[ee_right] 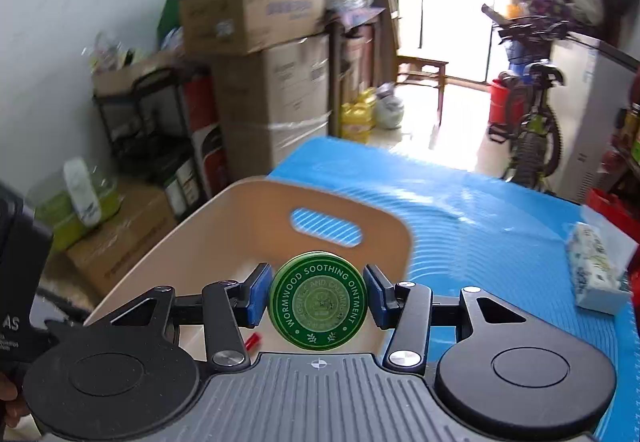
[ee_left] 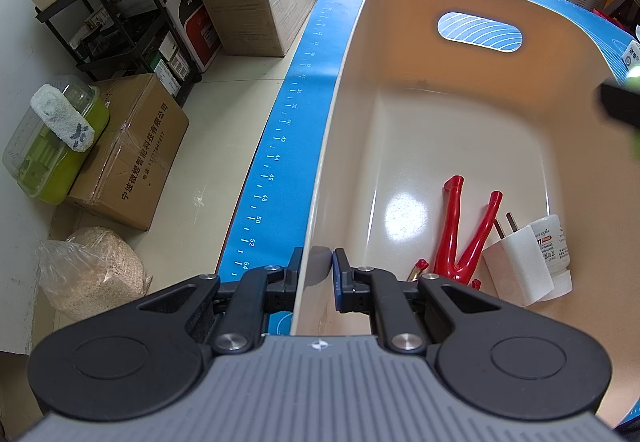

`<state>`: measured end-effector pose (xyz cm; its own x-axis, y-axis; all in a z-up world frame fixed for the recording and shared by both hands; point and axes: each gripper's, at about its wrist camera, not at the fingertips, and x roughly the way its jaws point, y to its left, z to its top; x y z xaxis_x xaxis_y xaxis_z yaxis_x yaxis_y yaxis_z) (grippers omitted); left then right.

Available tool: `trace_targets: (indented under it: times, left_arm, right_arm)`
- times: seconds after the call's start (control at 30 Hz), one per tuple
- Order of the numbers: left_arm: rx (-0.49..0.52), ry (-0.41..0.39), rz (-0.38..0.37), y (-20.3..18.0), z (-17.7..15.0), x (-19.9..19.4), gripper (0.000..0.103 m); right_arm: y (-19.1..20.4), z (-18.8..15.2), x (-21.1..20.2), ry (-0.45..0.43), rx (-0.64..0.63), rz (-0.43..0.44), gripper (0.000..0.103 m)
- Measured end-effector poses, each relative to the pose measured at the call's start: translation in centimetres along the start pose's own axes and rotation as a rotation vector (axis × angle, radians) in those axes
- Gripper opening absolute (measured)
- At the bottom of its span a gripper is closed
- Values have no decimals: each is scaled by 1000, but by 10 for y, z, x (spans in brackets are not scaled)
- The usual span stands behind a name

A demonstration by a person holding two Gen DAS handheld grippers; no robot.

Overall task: Organize rigid objects
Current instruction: 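Carry the green tin into the basket and release it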

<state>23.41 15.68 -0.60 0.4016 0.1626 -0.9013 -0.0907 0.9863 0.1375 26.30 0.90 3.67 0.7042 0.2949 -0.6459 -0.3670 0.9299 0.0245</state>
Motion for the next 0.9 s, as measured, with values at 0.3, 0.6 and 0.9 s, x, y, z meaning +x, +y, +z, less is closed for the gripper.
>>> trace_targets:
  times: [0.3, 0.6, 0.9]
  left_arm:
    - [1, 0, 1, 1, 0, 0, 15]
    - [2, 0, 2, 2, 0, 0, 15]
    - [1, 0, 1, 3, 1, -2, 16]
  right_arm:
    - [42, -29, 44, 193, -143, 28, 55]
    - [48, -34, 60, 306, -195, 41, 58]
    - [15, -25, 22, 173, -139, 92, 72]
